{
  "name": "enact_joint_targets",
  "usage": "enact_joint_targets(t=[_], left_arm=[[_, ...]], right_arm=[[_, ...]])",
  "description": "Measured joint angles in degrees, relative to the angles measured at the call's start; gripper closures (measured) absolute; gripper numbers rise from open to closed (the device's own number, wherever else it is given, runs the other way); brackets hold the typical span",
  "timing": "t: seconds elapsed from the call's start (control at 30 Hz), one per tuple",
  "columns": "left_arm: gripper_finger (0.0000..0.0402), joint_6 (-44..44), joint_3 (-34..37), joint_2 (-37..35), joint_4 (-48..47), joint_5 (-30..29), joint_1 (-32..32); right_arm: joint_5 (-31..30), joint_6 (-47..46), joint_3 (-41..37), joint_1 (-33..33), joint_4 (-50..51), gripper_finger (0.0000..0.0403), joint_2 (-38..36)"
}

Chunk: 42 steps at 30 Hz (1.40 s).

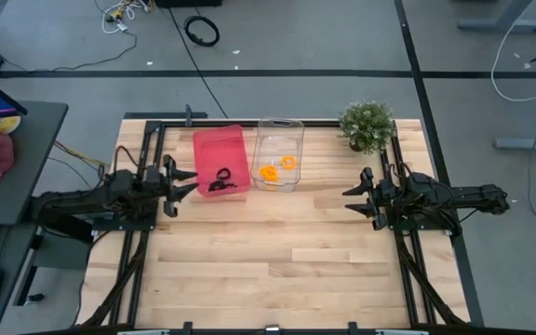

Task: Sort spring keychains
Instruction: Return to Home Position

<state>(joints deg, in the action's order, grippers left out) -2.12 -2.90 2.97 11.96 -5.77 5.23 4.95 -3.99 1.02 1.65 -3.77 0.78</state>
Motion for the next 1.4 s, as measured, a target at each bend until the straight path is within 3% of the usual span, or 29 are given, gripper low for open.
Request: enact_joint_targets(t=[0.07, 0.8, 1.17, 1.4], left_arm=[[0.0248, -0.1, 0.0, -2.9, -1.6, 0.0, 0.0], [0.0248, 3.9, 2.4, -2.7, -1.4, -2.6, -2.2], [0.0248, 4.9, 2.3, -2.3, -9.4, -3.2, -3.0], [0.0248, -3.2, 2.4, -1.4, -9.2, -4.3, -3.0]], right_arm=[[0.0, 0.0, 0.0, 0.0, 0.0, 0.0223, 0.0], [0.0, 0.0, 0.0, 0.0, 0.1, 0.0223, 0.0], [0.0, 0.0, 0.0, 0.0, 0.0, 0.0223, 0.0], [0.0, 0.0, 0.0, 0.0, 0.0, 0.0223, 0.0]])
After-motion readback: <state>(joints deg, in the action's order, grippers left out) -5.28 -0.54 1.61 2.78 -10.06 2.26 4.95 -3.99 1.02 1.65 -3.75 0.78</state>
